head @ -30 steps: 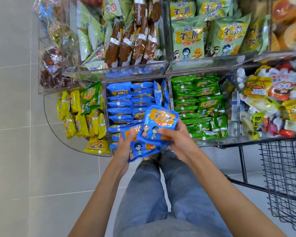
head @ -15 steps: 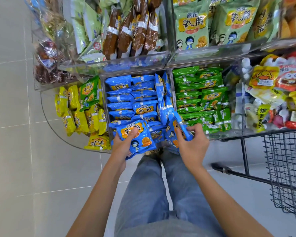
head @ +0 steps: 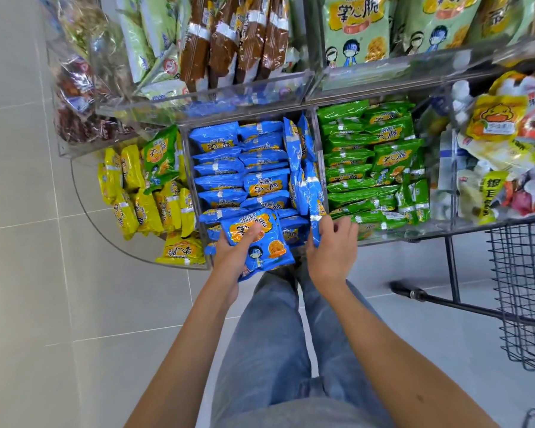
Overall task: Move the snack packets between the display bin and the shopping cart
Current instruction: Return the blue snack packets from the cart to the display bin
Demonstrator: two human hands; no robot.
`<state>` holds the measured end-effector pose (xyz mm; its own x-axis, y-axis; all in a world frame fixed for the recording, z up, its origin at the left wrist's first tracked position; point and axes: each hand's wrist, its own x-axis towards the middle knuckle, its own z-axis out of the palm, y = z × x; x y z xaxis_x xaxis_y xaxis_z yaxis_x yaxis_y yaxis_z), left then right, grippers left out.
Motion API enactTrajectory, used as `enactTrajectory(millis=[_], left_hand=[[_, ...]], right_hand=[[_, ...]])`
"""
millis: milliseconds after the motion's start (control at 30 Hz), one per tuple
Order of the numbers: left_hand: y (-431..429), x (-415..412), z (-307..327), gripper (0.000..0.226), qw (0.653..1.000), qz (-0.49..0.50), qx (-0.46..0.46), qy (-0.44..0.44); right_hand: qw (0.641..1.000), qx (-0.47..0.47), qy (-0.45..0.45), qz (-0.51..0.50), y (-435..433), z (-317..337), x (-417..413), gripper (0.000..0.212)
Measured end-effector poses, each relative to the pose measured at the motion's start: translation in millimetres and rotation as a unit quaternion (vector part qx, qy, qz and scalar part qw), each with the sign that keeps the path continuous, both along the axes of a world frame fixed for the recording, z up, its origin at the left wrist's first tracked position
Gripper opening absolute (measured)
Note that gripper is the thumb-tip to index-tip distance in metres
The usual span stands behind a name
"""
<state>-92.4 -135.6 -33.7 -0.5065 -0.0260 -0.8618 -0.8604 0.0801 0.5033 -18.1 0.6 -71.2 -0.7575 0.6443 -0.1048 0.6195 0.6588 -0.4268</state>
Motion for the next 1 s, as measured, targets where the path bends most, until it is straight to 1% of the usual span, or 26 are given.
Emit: enactTrajectory(millis=[133, 267, 333, 433, 500, 567, 633, 700, 767, 833, 867, 933, 967, 1000], left_hand=[[-3, -2, -1, 0.030, 1.000, 0.002, 0.004, 0.003], [-4, -4, -2, 0.032, 1.000, -0.007, -0.009, 0.000], [-4, -5, -2, 0.033, 1.000, -0.013, -0.012, 0.000], [-2, -5, -2, 0.032, 1.000, -0.013, -0.011, -0.004], [-1, -4, -2, 0.032, 1.000, -0.014, -0.009, -0.005], [0, -3, -2, 0.033, 1.000, -0.018, -0.004, -0.003], [3, -1, -1, 0.039, 1.000, -0.027, 0.000, 0.002], [5, -1, 1, 0.054, 0.999, -0.037, 0.002, 0.007], [6, 1, 1, 0.062, 0.998, -0.056, -0.011, 0.022], [6, 3, 2, 0.078, 0.995, -0.094, -0.021, 0.025], [7, 4, 3, 0.080, 0.993, -0.116, -0.020, 0.027], [9, 6, 6, 0.064, 0.988, -0.149, -0.004, 0.038], [10, 7, 5, 0.060, 0.986, -0.161, 0.012, 0.034], [11, 7, 5, 0.057, 0.986, -0.165, 0.020, 0.034]], right_hand=[[0.996, -0.048, 0.072, -0.010, 4, -8, 2, 0.033], [0.997, -0.034, 0.067, 0.011, 7, -18, 3, 0.036], [0.996, -0.013, 0.076, 0.034, 8, -25, 5, 0.045], [0.996, -0.053, 0.070, 0.018, 0, -31, 15, 0.053], [0.995, -0.079, 0.064, -0.002, -3, -30, 21, 0.049], [0.994, -0.078, 0.079, 0.000, -3, -24, 24, 0.040], [0.993, -0.065, 0.098, 0.008, -1, -17, 26, 0.035], [0.991, -0.050, 0.120, 0.010, -2, -3, 27, 0.034], [0.987, -0.057, 0.146, 0.024, -6, 13, 29, 0.034], [0.980, -0.121, 0.154, 0.039, -11, 28, 27, 0.039], [0.973, -0.174, 0.146, 0.039, -13, 35, 24, 0.043], [0.953, -0.278, 0.111, 0.038, -14, 44, 14, 0.060], [0.943, -0.316, 0.092, 0.042, -13, 45, 8, 0.066], [0.937, -0.338, 0.079, 0.048, -10, 46, 2, 0.067]])
